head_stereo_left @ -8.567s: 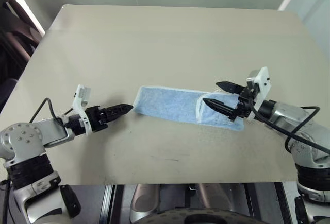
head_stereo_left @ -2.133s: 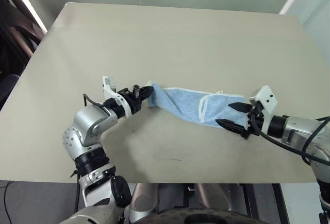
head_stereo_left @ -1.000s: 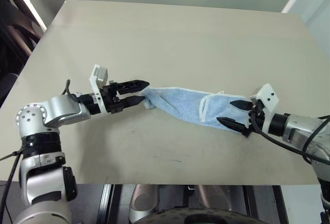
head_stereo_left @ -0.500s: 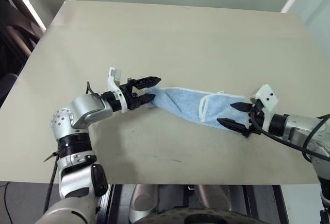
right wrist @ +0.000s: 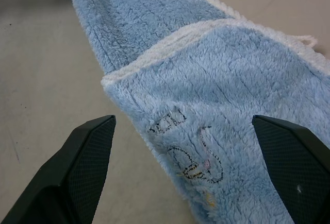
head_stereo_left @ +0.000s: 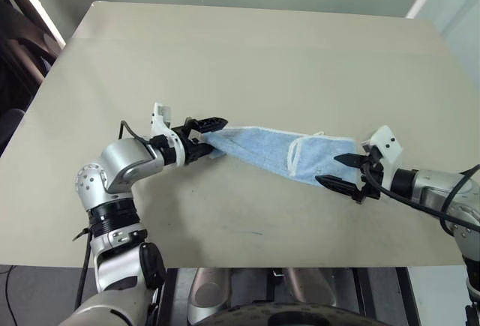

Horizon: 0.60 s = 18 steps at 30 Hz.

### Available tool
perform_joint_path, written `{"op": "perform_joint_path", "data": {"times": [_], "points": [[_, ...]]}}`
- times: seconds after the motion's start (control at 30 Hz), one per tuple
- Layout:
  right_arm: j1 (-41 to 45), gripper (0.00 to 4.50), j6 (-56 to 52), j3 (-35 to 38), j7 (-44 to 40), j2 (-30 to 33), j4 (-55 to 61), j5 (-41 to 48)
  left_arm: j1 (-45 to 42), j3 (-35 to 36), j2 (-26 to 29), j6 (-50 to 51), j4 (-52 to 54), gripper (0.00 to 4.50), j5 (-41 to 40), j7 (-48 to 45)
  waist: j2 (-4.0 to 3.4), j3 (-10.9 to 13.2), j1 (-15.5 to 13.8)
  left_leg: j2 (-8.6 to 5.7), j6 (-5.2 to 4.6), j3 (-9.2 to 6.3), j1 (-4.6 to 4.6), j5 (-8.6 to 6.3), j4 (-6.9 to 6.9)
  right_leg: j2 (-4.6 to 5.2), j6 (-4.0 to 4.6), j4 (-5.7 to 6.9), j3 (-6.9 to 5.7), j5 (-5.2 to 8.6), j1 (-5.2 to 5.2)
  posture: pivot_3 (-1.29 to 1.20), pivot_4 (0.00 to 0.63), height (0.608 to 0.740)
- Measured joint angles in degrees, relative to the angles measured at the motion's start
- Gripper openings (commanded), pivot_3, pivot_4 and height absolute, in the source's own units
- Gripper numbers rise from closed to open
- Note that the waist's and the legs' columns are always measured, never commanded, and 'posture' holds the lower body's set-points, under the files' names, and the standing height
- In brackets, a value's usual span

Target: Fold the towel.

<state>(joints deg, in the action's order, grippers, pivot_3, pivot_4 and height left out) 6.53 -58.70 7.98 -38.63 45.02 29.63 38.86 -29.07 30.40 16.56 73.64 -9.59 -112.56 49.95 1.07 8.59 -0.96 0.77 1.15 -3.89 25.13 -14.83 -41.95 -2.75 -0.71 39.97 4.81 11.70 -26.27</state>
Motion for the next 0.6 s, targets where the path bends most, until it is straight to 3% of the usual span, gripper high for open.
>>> {"op": "perform_joint_path", "data": {"times": [0.6], "points": [[0.8, 4.50, -0.4, 0.0, 1.0, -0.2, -0.8, 0.3, 1.3, 1.3, -1.0, -0.9, 1.9, 4.48, 0.0, 0.3, 0.00, 0.0, 0.0, 0.00, -0.02, 0.00, -0.01, -0.01, 0.00, 0.00, 0.01, 0.01, 0.00, -0.01, 0.02, 0.00, 0.150, 0.697]]}}
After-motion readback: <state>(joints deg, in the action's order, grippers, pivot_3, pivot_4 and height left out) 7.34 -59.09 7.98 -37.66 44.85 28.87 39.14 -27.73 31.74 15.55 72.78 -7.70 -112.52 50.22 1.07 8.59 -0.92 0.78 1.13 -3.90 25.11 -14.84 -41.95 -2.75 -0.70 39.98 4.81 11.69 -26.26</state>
